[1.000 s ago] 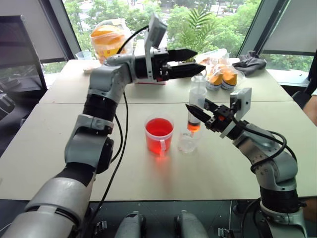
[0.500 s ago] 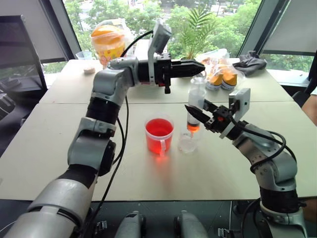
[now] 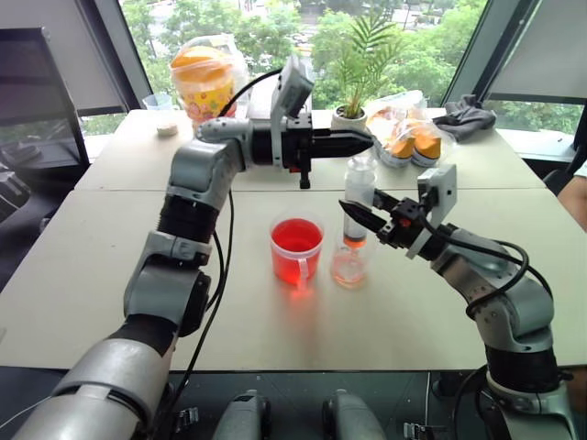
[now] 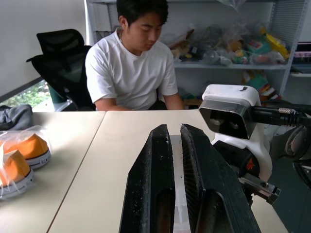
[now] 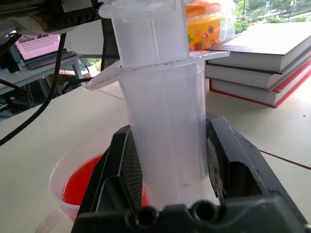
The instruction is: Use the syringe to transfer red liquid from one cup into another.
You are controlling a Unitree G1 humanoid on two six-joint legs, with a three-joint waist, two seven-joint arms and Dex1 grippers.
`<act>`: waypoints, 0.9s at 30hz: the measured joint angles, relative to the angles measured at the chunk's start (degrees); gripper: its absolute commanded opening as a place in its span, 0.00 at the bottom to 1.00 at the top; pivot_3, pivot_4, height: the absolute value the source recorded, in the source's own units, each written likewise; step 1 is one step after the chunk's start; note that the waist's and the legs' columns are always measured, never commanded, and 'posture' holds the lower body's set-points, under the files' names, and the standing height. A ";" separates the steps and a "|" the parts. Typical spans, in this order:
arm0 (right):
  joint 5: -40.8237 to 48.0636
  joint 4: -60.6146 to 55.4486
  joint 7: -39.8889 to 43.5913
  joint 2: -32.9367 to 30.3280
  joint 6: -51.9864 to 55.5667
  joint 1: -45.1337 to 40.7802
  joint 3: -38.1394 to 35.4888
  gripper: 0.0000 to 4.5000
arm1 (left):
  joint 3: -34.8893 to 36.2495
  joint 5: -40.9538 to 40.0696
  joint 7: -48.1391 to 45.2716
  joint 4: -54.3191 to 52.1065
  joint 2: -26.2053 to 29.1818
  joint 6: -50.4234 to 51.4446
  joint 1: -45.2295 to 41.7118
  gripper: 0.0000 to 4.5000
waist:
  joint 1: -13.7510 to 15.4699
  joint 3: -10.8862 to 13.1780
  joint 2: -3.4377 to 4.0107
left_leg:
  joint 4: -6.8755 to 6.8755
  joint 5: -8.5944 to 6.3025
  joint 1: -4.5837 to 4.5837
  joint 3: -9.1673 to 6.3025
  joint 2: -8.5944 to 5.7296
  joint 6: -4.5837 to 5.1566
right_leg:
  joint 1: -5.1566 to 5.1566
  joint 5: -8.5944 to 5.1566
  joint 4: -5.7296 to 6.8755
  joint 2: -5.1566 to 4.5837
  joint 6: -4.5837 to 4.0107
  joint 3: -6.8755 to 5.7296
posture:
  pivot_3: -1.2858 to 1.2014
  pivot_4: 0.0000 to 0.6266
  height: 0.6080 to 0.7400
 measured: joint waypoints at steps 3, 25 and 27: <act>0.71 -0.66 -0.33 -0.75 1.11 -0.34 -0.08 0.31 | -0.04 0.03 0.01 -0.59 -0.21 -0.23 0.71 0.01 | 0.00 0.00 0.00 | 0.00 0.00 0.00 0.00 0.00 0.00 | 0.00 0.00 0.00 0.00 0.00 0.00 | 0.52 0.24 1.00; 4.73 -1.78 -1.97 -1.94 3.87 -2.07 -2.01 0.31 | -0.46 -0.32 0.55 -2.66 0.35 2.72 1.37 0.35 | 0.02 0.00 0.00 | 0.00 0.00 0.00 0.00 -0.01 0.00 | 0.01 0.00 0.00 -0.01 0.00 0.00 | 0.52 0.24 1.00; 4.82 -1.83 -2.22 -2.08 3.30 -2.59 -3.27 0.31 | -0.30 -0.67 0.38 -2.33 0.67 3.22 1.54 0.56 | 0.00 0.04 -0.06 | 0.00 0.00 0.00 -0.01 0.00 0.00 | 0.01 0.00 0.00 0.00 0.00 -0.01 | 0.52 0.24 1.00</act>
